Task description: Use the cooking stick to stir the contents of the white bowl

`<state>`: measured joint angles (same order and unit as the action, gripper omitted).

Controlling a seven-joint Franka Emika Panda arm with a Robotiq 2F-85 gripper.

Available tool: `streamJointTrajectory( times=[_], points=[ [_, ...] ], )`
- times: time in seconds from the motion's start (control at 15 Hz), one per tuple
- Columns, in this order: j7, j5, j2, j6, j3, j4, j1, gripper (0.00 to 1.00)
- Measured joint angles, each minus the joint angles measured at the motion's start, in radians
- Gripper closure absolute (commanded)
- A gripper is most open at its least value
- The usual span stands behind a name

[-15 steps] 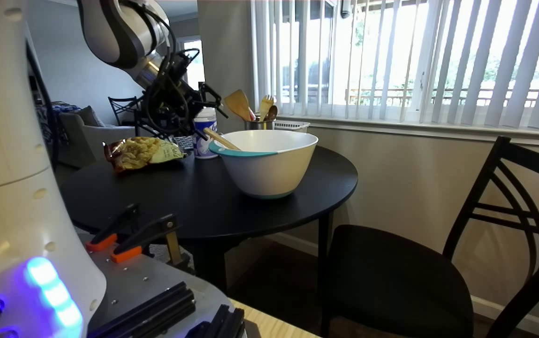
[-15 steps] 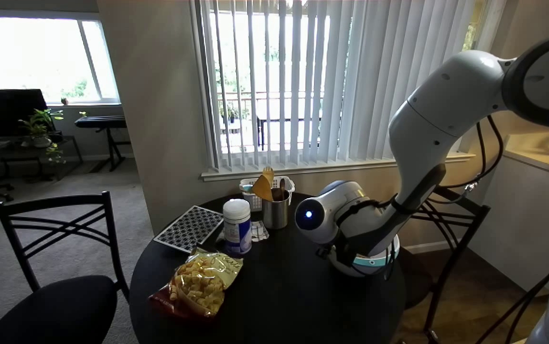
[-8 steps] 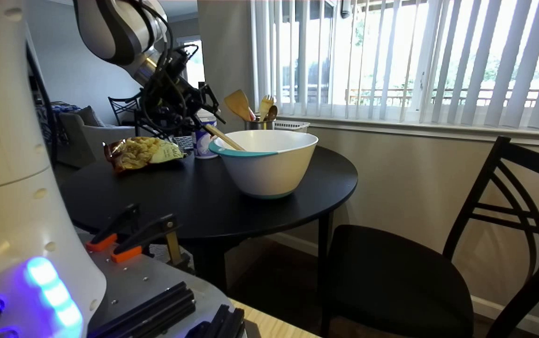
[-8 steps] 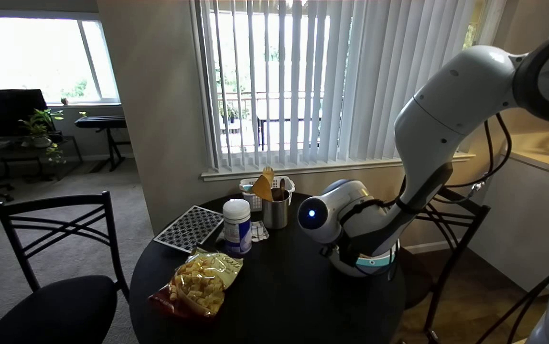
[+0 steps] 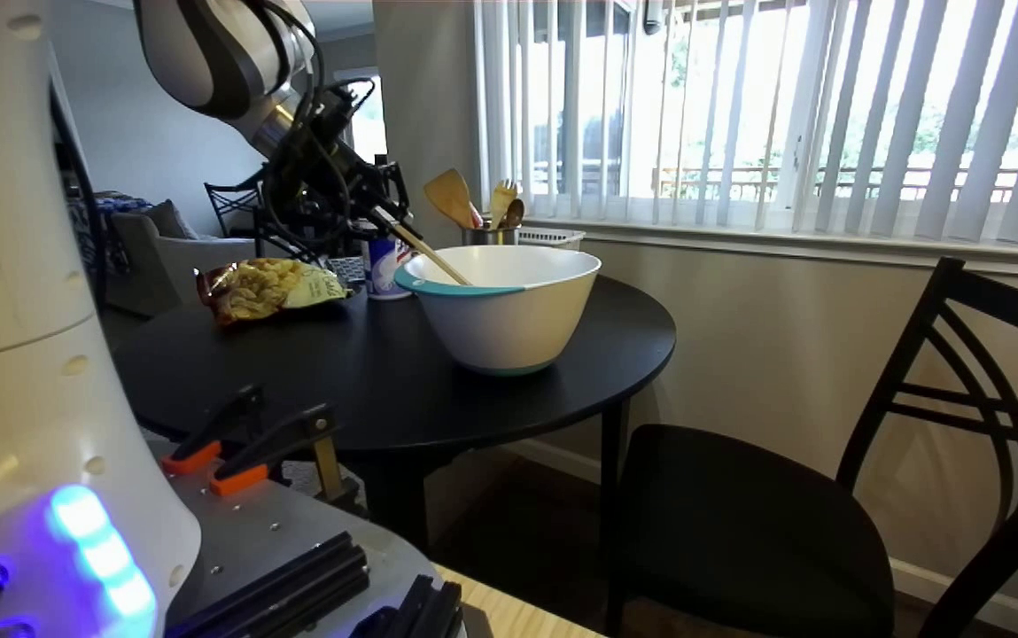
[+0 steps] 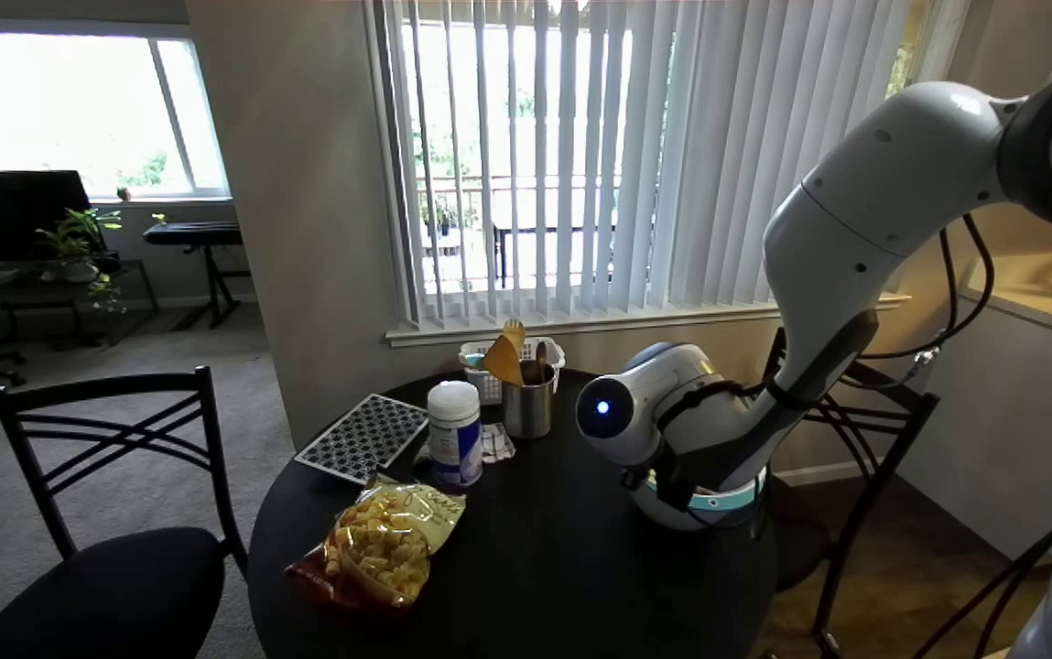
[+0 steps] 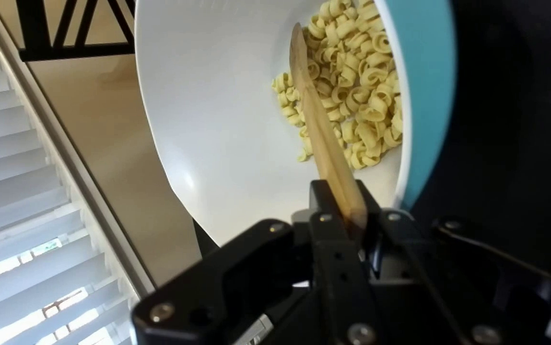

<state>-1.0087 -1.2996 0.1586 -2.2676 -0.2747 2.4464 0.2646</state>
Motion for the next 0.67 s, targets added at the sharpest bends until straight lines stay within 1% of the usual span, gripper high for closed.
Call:
streamJointTrajectory(
  times=[0.2,0.4,0.47,0.67],
  points=[
    [0.032,0.051,-0.051,-0.002,0.012,0.015,-0.007,0.95],
    [0.118,0.137,-0.13,-0.031,0.033,0.032,-0.025,0.96],
    [0.159,0.169,-0.158,-0.065,0.047,0.038,-0.037,0.95],
    [0.299,0.282,-0.234,-0.218,0.109,0.057,-0.08,0.96]
  ],
)
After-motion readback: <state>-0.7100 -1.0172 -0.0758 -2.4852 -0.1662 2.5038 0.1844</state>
